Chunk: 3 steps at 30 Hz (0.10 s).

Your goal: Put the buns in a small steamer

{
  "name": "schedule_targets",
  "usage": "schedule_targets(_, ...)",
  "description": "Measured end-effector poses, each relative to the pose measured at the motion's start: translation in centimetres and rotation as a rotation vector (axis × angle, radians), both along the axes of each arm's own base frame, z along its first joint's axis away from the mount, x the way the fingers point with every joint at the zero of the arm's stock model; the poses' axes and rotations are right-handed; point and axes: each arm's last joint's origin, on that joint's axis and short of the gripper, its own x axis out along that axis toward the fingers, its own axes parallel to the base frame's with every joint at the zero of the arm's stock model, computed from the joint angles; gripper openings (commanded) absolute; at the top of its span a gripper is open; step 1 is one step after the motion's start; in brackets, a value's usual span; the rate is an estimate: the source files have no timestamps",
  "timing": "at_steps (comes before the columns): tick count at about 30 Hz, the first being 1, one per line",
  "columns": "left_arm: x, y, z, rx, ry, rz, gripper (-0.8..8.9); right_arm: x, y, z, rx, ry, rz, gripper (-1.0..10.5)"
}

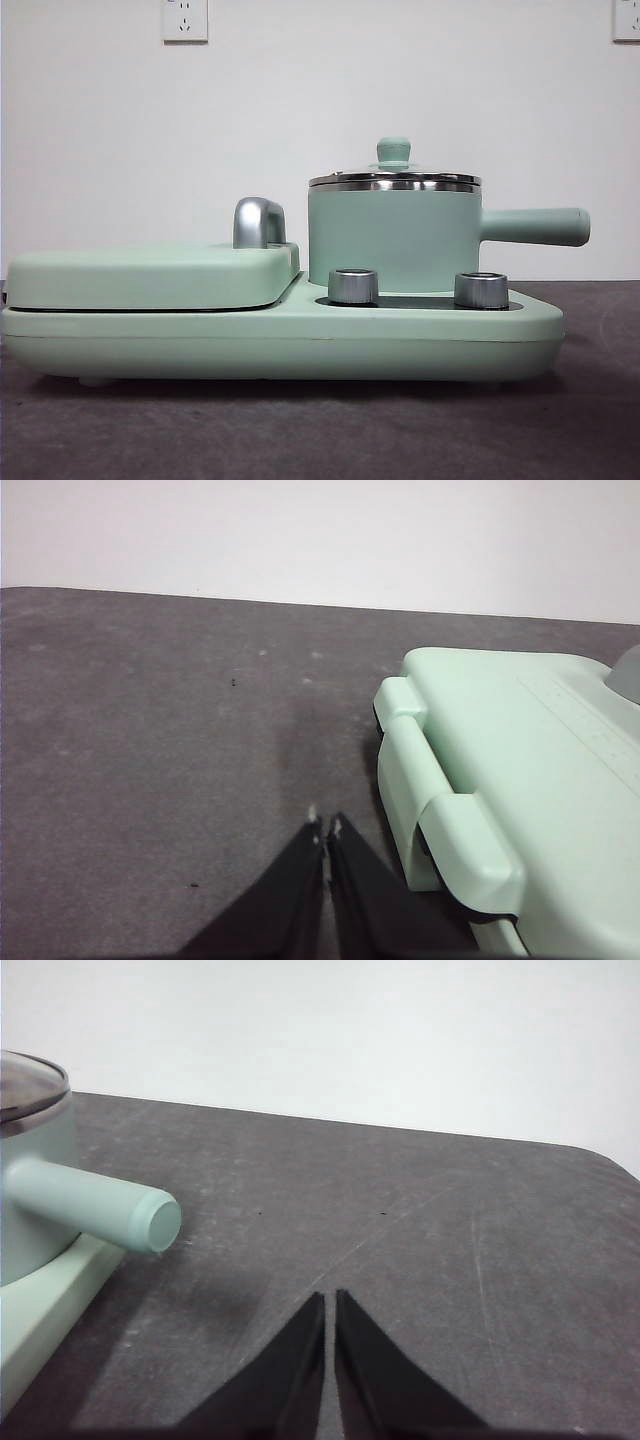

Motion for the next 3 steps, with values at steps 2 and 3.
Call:
schedule_targets(2, 0.00, 0.00, 0.00, 0.000, 0.000, 0.000, 0.10, 0.00, 0.00, 0.00, 0.000, 0.000, 0.000, 0.2)
schedule_targets(3, 0.00, 0.00, 0.00, 0.000, 0.000, 0.000, 0.10, 0.00, 0.00, 0.00, 0.000, 0.000, 0.000, 0.2)
